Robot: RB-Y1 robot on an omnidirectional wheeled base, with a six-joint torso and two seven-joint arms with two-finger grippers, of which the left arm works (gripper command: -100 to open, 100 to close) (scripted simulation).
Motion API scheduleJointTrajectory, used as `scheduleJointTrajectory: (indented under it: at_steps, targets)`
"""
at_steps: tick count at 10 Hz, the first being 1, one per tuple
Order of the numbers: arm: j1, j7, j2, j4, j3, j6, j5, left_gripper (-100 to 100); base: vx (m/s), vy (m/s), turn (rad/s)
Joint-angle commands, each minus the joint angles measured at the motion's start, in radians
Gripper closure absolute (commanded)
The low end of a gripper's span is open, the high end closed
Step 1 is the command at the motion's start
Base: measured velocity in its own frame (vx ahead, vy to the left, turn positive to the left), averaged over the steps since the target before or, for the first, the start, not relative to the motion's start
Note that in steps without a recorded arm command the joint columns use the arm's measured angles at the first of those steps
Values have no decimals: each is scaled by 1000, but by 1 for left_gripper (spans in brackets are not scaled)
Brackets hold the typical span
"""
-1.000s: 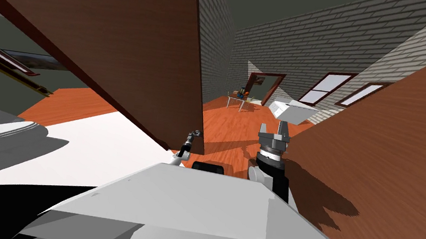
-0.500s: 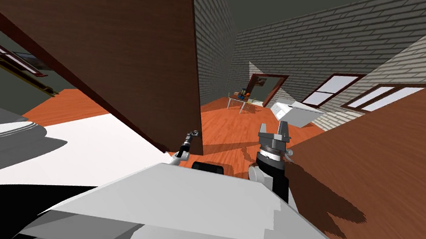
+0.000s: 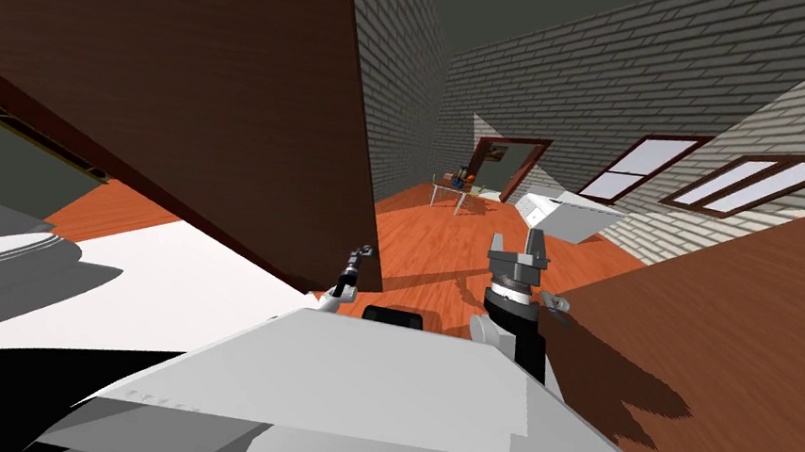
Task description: Push the door open
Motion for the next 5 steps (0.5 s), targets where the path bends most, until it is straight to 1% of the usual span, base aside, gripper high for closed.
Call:
scheduleJointTrajectory:
  at_steps: [1,3,4,5]
  targets:
    - [14,-2,8,-28,10,11,5,100,144,-46,27]
    - [15,-11,14,-26,34,10,19,100,168,-71,55]
    - [15,-15,16,-26,44,9,25,100,203,-46,64]
    - [15,-19,18,-25,55,9,31,100,221,-81,49]
